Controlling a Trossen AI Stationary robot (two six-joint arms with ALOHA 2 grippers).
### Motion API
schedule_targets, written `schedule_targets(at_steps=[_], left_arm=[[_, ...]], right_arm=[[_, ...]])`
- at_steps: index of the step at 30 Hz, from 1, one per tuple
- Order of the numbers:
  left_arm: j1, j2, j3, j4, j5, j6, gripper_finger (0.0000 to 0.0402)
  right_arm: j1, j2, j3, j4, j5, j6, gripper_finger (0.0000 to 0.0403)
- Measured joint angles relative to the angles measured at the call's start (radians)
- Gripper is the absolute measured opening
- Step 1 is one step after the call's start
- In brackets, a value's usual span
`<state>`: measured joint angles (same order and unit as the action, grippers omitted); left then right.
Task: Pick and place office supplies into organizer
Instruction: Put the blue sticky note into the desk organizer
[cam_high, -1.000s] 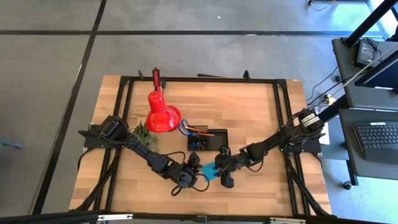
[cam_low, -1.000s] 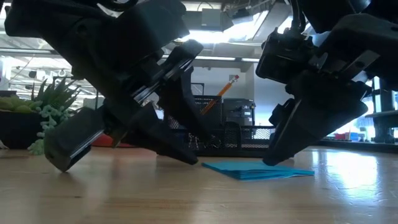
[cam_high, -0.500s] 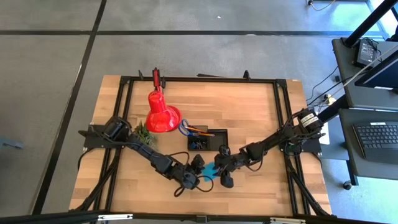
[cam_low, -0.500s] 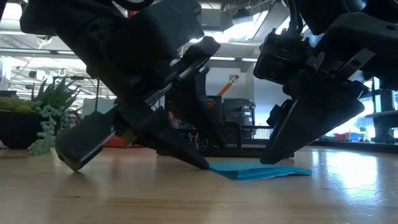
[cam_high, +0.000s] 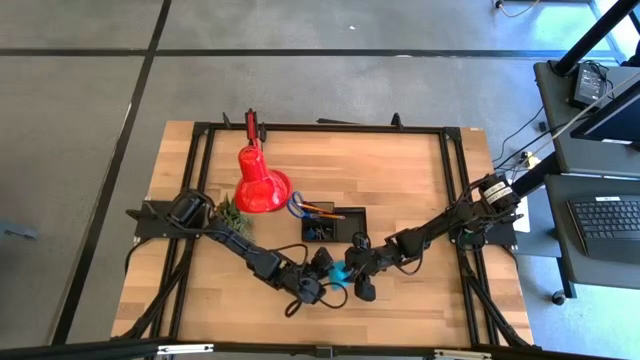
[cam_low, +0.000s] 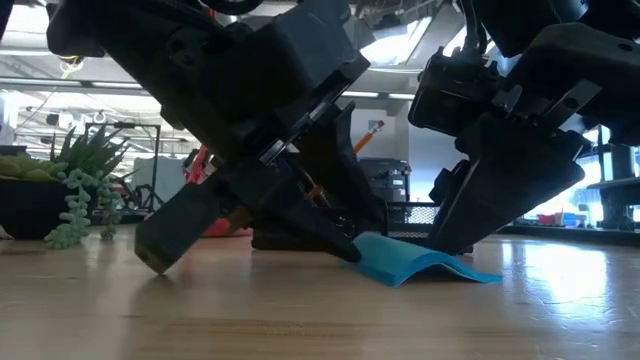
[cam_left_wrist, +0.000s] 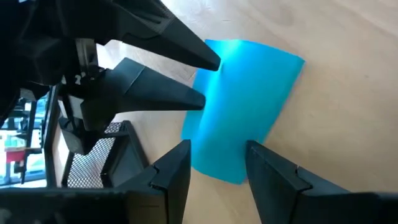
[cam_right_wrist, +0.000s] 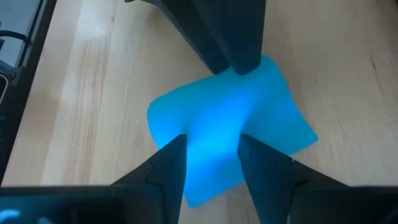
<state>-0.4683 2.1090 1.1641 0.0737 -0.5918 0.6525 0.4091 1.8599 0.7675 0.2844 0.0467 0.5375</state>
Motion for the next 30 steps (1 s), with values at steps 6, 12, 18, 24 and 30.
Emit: schedule_targets(at_steps=[6,12,18,24,30], left_arm=[[-0.001,0.0,-0.001,0.009,-0.018,0.0,0.0145],[0.0,0.001,0.001,-0.032,0.006,-0.048,0.0145],[-0.001,-0.002,0.004,-0.097,0.05,-0.07,0.0145],[-0.017,-0.003,0.006,-0.123,0.056,-0.002,0.0145],[-0.032,-0.004,0.007,-0.139,0.059,-0.005,0.0142]], right_arm=[[0.0,0.0,0.001,-0.003,0.0,0.0,0.0153],[0.0,0.0,0.001,-0.01,-0.003,-0.001,0.0153],[-0.002,0.0,0.001,-0.014,-0.011,0.001,0.0153],[-0.004,0.0,0.001,-0.014,-0.014,0.002,0.0153],[-0.007,0.0,0.002,-0.012,-0.018,0.002,0.0153]])
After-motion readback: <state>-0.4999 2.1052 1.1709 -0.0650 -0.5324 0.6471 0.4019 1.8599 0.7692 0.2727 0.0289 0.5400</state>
